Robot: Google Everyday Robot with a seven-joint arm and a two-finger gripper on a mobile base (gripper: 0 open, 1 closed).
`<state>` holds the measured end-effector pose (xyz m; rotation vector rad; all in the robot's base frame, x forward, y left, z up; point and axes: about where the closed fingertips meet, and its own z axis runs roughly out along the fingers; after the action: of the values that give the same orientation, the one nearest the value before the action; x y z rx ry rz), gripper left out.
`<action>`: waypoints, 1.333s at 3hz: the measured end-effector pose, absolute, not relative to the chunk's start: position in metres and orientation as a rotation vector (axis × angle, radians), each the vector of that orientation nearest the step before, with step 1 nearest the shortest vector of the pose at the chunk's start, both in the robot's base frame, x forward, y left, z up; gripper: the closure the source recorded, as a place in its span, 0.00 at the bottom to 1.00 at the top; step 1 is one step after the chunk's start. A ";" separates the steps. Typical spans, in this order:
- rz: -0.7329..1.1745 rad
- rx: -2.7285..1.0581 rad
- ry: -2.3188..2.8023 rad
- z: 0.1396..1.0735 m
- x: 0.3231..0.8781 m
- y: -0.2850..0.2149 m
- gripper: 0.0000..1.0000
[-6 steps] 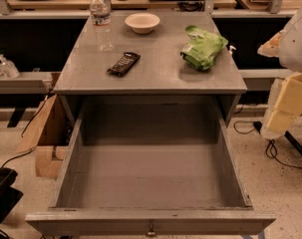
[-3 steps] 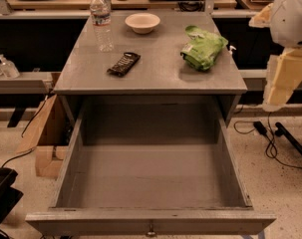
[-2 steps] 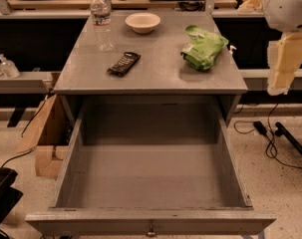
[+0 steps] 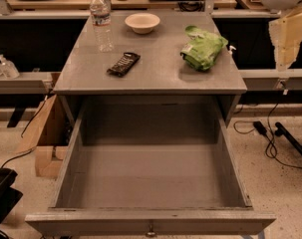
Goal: Place green rice chip bag into top drawer
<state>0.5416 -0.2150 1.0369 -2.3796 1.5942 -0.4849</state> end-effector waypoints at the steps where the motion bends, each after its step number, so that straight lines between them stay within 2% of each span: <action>1: -0.507 -2.427 1.427 1.030 0.548 -0.204 0.00; 3: -0.436 -2.620 0.962 1.017 0.595 -0.183 0.00; 4: -0.512 -2.775 0.690 1.019 0.631 -0.182 0.00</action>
Offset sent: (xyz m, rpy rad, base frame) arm 0.0508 0.0282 -0.0161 -0.1960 -0.1063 0.9199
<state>0.6314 -0.1821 1.0191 -2.7751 0.6904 -0.5123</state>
